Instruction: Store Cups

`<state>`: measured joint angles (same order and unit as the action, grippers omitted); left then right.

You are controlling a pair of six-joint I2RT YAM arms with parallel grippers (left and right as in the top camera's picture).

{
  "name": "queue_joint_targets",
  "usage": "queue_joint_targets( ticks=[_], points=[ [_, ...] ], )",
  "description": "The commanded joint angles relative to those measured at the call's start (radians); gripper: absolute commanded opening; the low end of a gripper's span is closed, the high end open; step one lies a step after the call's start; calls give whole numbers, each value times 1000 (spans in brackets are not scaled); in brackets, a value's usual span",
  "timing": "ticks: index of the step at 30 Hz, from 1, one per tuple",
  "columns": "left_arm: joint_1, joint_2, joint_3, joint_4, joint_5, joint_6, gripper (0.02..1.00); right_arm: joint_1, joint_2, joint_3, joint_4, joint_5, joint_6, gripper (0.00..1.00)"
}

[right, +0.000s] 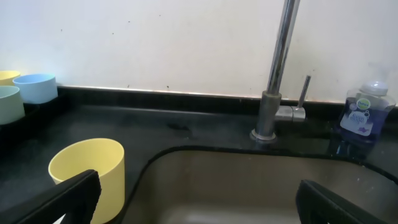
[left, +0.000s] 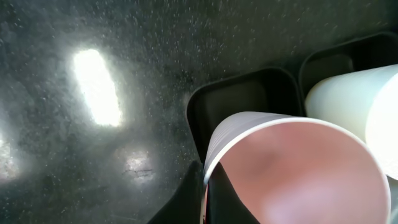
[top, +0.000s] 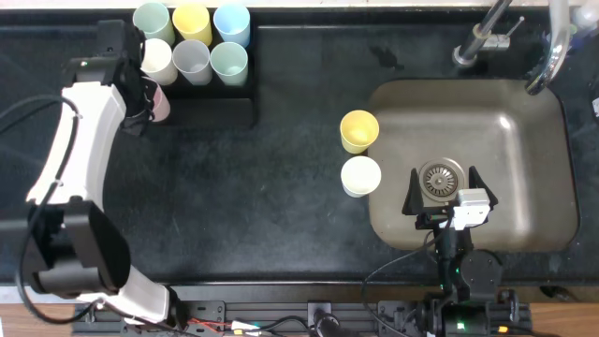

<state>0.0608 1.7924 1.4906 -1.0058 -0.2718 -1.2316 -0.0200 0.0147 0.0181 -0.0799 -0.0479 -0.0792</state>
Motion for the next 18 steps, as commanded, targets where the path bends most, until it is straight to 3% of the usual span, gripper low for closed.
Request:
queue_joint_targets(
  ticks=[1,18],
  points=[
    [8,33,-3,20,2,3,34,-6,-11,-13,5,0,-3,996],
    [8,130,-3,59,2,-78,34,-6,-11,-13,5,0,-3,998]
  ],
)
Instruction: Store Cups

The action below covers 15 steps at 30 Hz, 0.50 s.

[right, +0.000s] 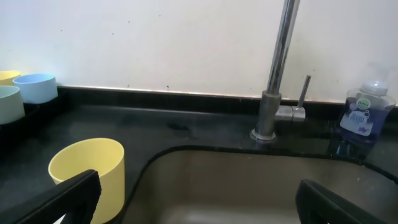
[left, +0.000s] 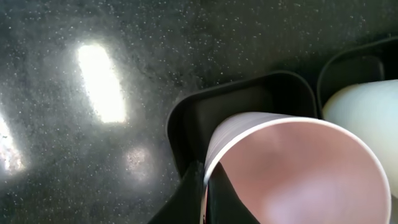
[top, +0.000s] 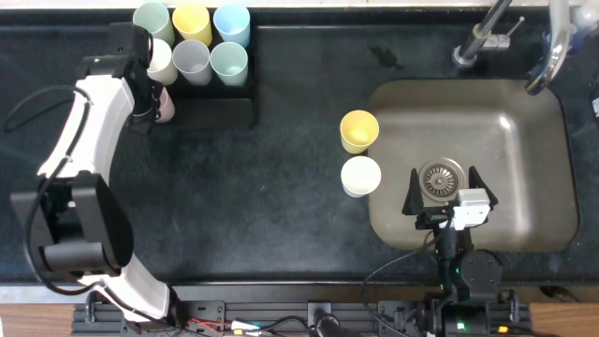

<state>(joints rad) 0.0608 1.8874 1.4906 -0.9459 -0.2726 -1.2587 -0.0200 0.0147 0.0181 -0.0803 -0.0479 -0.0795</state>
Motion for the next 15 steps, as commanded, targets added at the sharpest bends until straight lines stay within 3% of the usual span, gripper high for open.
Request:
queue_joint_targets(
  ticks=[1,6,8,11,15],
  points=[
    [8,40,-3,-1,2,-56,34,-6,-11,-13,5,0,-3,998],
    [9,49,-3,11,2,-56,38,-6,-11,-13,5,0,-3,996],
    [9,49,-3,11,2,-56,213,-6,-11,-13,5,0,-3,998],
    [9,48,-3,17,2,-56,395,-6,-11,-13,5,0,-3,993],
    [9,35,-3,18,2,-56,435,-6,-11,-13,5,0,-3,998]
  ],
)
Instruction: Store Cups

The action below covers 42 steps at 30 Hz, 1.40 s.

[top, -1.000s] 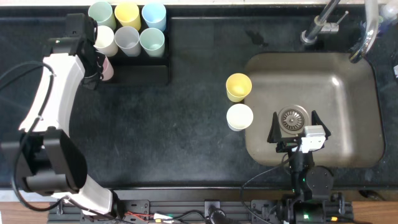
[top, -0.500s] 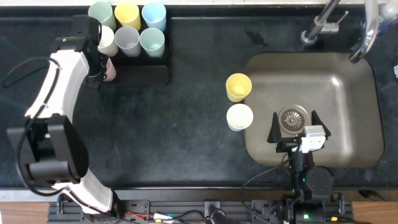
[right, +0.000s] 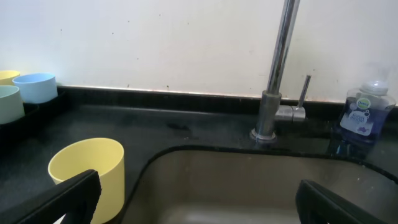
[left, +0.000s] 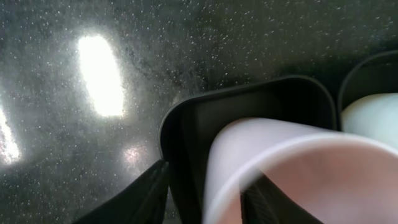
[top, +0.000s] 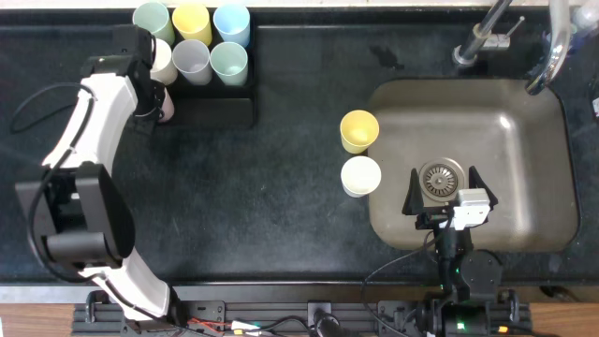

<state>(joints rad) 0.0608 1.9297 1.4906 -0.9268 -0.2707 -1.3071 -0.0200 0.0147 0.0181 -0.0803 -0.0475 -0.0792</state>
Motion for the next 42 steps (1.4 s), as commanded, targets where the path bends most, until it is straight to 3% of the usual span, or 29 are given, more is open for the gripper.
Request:
queue_joint_targets(
  ticks=[1,19,20,23,27,29,42],
  points=[
    [9,-14,-3,-1,0,-7,437,-6,-11,-13,5,0,-4,993],
    [9,-269,-3,4,-19,-37,472,-6,-11,-13,5,0,-3,996],
    [9,-296,-3,9,-19,-37,511,-6,-11,-13,5,0,-3,996],
    [-14,-387,-3,32,-30,-16,752,-6,-11,-13,5,0,-3,993],
    [-100,-499,-3,130,-83,116,897,-6,-11,-13,5,0,-4,996],
    [-157,-537,-3,191,-97,192,921,-6,-11,-13,5,0,-4,998],
    [-591,-471,-3,406,-51,586,941,-6,-11,-13,5,0,-3,993]
  ],
)
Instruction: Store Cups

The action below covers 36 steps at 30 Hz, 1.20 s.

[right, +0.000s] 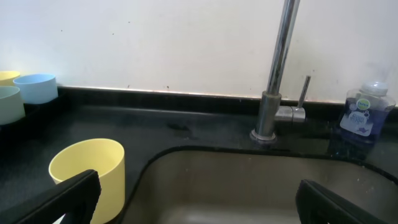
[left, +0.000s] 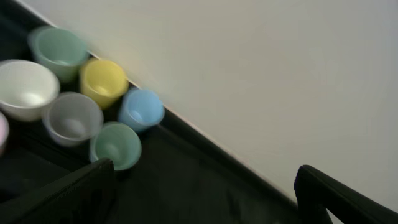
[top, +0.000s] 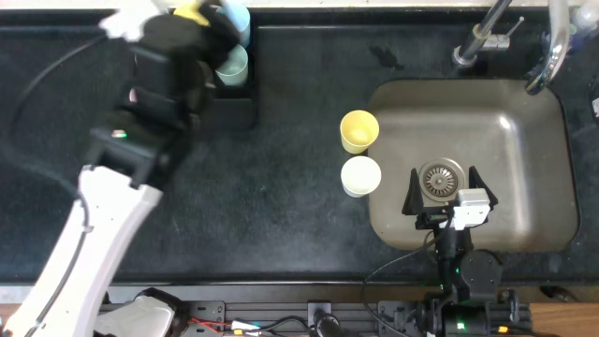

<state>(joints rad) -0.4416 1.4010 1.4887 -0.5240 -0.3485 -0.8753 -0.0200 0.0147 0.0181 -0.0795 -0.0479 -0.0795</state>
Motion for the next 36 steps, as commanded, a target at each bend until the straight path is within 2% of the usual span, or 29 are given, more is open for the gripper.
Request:
queue_joint_targets(
  ticks=[1,5,7,15,36],
  points=[
    [-106,76,-1,1,49,165,932,-6,-11,-13,5,0,-3,993],
    [-155,171,1,-18,192,169,912,-6,-11,-13,5,0,-3,996],
    [-172,225,19,-57,229,169,912,-6,-11,-13,5,0,-3,996],
    [-225,448,192,-308,222,195,912,-6,-11,-13,5,0,-3,996],
    [-314,716,353,-341,217,194,886,-6,-11,-13,5,0,-3,998]
  ],
)
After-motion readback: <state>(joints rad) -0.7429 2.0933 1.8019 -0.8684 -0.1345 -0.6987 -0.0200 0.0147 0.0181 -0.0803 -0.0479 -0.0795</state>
